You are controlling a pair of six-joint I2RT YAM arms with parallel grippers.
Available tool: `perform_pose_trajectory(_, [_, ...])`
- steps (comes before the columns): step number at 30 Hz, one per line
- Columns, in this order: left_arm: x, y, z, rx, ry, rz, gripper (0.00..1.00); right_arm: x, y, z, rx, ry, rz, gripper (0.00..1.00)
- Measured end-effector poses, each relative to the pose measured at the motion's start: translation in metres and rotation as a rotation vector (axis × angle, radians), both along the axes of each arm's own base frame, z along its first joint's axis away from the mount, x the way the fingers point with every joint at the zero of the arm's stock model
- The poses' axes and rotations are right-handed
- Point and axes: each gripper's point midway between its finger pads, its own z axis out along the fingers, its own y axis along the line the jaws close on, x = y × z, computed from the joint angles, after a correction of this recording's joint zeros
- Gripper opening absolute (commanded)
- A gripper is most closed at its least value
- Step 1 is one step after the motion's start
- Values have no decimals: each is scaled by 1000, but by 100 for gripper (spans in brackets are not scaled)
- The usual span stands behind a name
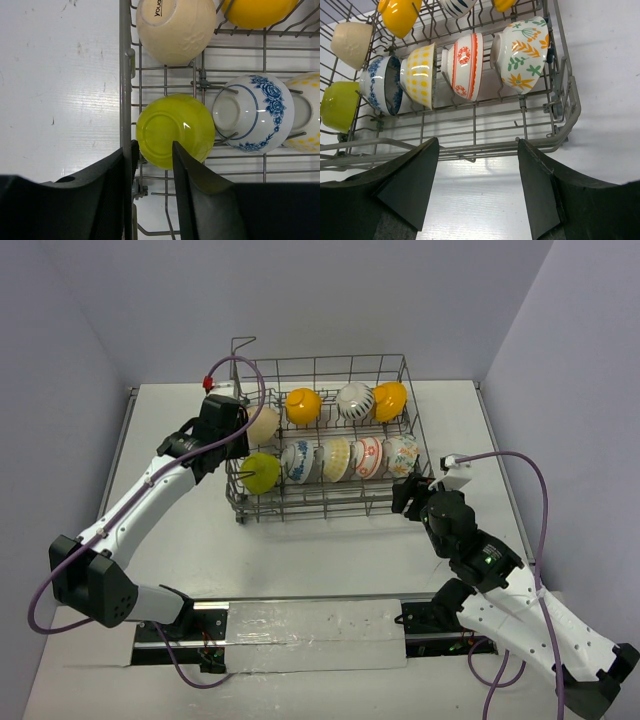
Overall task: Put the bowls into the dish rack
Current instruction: Move the dish rack to the center of the board.
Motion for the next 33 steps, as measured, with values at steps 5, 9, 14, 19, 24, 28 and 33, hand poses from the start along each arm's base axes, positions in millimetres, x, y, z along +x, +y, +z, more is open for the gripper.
perform_pose_trajectory(5, [-1, 0, 0, -8, -12, -1, 48, 0, 0, 0, 0, 0, 0, 72])
perform_pose_trajectory(9, [0, -1, 0, -18, -28, -4, 49, 0, 0, 0, 0, 0, 0, 72])
perform_pose_trajectory(14, [0, -3, 0, -30, -34, -16, 50, 0, 0, -1, -2, 3, 0, 72])
perform_pose_trajectory(19, [1, -3, 0, -49, -52, -27, 52, 1, 1, -2, -5, 6, 0, 72])
perform_pose_trajectory(24, [5, -1, 0, -80, -82, -40, 52, 3, 2, -4, -11, 12, 1, 72])
perform_pose_trajectory(28, [11, 2, -4, -122, -105, -68, 50, 3, 3, -4, -12, 14, 2, 72])
perform_pose_trajectory(33, [15, 3, -3, -170, -110, -105, 49, 3, 4, -3, -7, 11, 7, 72])
